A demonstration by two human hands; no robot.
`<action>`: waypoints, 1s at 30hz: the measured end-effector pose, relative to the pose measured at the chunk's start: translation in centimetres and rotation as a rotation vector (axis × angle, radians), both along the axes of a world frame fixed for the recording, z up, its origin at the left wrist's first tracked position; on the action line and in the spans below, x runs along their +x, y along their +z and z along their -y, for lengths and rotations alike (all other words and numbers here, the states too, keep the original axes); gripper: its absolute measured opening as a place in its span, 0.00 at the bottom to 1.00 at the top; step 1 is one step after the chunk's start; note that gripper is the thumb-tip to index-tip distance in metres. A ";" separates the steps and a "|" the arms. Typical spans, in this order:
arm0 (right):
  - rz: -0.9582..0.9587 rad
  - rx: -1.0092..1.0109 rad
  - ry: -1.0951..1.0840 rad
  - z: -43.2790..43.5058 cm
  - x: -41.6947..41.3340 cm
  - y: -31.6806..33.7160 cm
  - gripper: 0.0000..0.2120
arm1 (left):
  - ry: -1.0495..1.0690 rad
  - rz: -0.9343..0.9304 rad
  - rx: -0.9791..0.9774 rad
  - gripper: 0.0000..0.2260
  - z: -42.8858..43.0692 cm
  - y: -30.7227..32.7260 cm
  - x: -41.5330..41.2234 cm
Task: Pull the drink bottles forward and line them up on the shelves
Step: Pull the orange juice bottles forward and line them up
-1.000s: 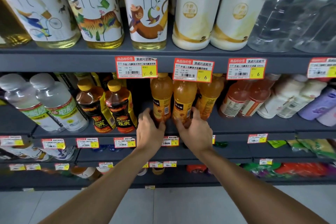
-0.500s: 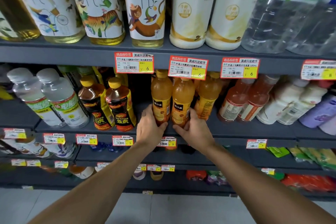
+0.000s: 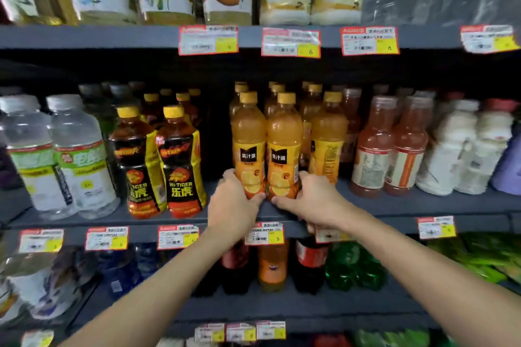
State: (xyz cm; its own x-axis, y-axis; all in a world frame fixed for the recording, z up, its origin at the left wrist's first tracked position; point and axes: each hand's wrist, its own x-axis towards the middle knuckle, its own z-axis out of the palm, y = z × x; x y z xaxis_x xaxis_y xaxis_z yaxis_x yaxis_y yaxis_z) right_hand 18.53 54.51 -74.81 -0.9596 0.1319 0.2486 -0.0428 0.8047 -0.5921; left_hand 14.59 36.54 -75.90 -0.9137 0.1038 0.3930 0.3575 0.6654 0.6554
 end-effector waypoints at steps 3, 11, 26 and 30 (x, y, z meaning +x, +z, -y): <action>0.056 -0.023 0.091 -0.4 -0.2 0.4 0.17 | 0.011 -0.031 -0.103 0.25 0.3 -0.1 -0.9; -0.044 0.052 0.053 -0.4 -0.4 0.1 0.22 | -0.005 -0.162 -0.077 0.18 0.7 -0.8 -1.4; 0.090 -0.079 0.191 -1.7 0.8 0.6 0.26 | -0.076 -0.201 -0.263 0.25 3.5 -0.1 0.1; 0.066 0.079 0.206 -1.6 1.7 1.5 0.28 | -0.089 -0.231 -0.289 0.27 4.1 0.0 0.1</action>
